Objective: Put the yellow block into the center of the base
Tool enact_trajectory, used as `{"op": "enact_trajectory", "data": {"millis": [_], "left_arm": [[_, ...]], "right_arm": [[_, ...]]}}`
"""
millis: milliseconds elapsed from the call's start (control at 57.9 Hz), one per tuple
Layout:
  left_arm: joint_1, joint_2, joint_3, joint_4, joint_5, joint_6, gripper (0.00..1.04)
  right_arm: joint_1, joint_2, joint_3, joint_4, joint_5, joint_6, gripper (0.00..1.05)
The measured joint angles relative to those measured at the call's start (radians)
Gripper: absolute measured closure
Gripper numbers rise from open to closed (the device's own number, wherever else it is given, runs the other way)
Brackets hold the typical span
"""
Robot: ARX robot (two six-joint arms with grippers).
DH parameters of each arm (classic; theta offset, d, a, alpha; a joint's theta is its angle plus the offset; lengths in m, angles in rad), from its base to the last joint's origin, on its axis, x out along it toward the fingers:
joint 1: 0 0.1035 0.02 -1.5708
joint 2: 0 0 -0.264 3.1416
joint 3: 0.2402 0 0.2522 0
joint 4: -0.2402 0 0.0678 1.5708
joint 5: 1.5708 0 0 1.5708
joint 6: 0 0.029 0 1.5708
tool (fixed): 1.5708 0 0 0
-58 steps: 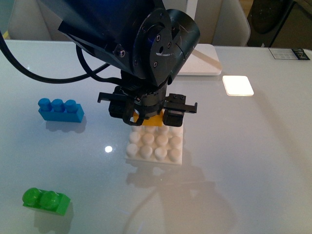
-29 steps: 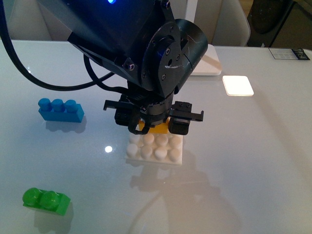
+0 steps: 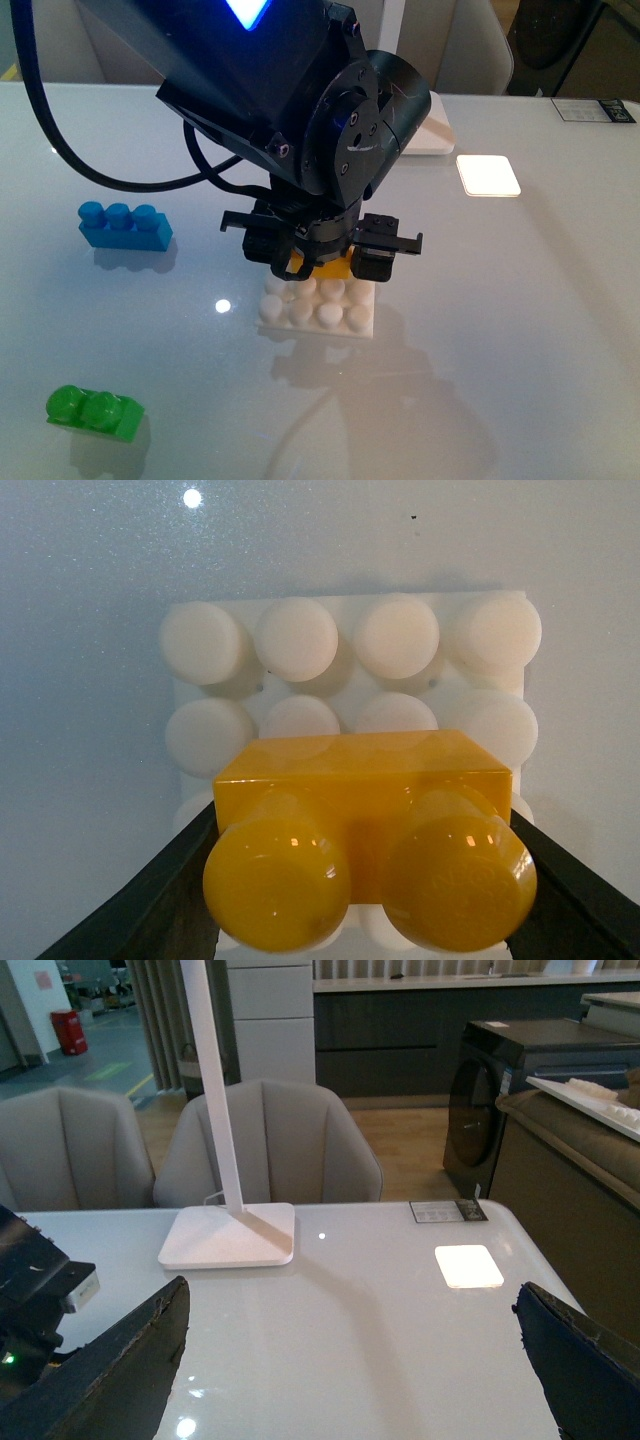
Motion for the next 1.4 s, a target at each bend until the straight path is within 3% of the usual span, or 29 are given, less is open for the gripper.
{"op": "enact_trajectory", "data": {"millis": [1398], "left_arm": [[0.014,0.020,0.010,0.023,0.029,0.022,0.41]], "right_arm": [[0.000,0.000,0.000,0.000,0.000,0.000,0.09]]}}
